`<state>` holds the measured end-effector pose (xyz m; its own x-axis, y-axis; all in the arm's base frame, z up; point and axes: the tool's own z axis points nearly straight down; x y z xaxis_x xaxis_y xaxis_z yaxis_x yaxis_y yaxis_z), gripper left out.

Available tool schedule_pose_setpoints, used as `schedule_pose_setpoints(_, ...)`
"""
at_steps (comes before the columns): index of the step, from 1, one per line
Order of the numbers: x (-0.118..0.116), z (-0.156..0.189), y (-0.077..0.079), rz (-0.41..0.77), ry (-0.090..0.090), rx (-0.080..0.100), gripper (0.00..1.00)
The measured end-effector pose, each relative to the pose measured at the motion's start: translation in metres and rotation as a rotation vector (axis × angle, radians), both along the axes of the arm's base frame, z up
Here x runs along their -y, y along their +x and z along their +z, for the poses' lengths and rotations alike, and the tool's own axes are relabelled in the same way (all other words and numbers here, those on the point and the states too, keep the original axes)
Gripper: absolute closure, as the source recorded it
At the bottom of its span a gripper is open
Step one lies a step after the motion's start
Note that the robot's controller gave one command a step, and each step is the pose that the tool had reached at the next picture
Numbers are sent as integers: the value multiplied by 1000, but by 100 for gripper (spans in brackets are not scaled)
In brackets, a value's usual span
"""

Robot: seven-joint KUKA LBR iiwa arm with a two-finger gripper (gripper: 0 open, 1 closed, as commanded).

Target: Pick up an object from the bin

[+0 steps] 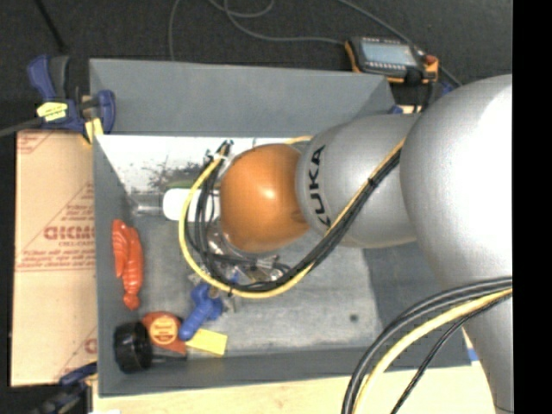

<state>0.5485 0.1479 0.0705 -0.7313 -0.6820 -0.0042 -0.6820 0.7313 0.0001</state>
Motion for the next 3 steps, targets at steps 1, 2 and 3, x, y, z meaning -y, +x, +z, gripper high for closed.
schedule_pose_setpoints(1,0,0,0,-1,0,0,100)
schedule_pose_setpoints(2,0,1,0,-2,1,0,100)
schedule_pose_setpoints(3,0,6,0,-4,0,-1,100)
